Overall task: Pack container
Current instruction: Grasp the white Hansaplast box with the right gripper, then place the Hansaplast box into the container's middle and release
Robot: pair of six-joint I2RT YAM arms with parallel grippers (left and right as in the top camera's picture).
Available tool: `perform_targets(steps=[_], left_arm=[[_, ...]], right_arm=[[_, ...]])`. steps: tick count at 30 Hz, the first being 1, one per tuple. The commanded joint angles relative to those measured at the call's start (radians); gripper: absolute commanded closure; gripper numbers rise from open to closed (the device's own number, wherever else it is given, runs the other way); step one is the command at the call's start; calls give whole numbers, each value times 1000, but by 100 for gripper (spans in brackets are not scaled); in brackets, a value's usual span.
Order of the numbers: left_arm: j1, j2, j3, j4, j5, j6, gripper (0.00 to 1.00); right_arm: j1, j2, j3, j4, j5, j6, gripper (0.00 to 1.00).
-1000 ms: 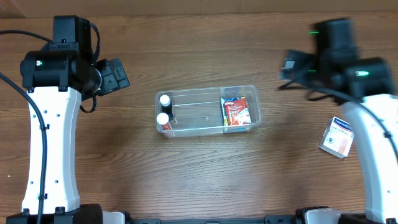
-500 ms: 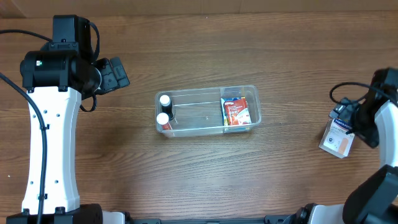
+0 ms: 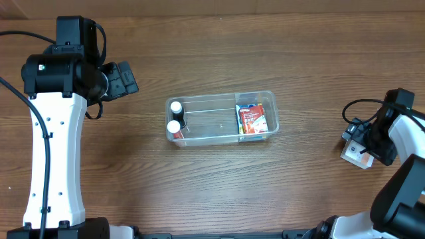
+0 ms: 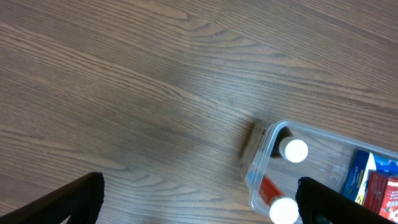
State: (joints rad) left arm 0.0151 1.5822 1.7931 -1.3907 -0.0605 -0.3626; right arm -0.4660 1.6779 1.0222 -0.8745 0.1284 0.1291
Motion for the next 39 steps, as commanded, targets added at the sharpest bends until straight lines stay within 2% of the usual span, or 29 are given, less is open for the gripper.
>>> perform_targets(steps=[1, 5, 11, 15, 20, 26, 30, 33, 39], left_arm=[[3, 2, 20, 3, 2, 19, 0], [3, 2, 20, 3, 2, 19, 0], [3, 2, 20, 0, 2, 19, 0], [3, 2, 20, -1, 2, 19, 0], [2, 2, 20, 1, 3, 19, 0], [3, 2, 20, 0, 3, 19, 0], [2, 2, 20, 0, 6, 19, 0], [2, 2, 20, -6, 7, 19, 0], [2, 2, 20, -8, 6, 19, 0]], right_arm=[[-14, 79, -8, 19, -36, -8, 0], [-14, 107, -8, 29, -72, -29, 3], [-12, 105, 53, -1, -101, -21, 26], [-11, 81, 172, -97, -131, 26, 27], [47, -47, 401, -260, -245, 27, 25], [317, -222, 544, -351, -258, 1, 31], [587, -292, 548, -323, -257, 10, 32], [772, -274, 548, -296, -256, 55, 31], [974, -150, 548, -222, -235, 151, 30]])
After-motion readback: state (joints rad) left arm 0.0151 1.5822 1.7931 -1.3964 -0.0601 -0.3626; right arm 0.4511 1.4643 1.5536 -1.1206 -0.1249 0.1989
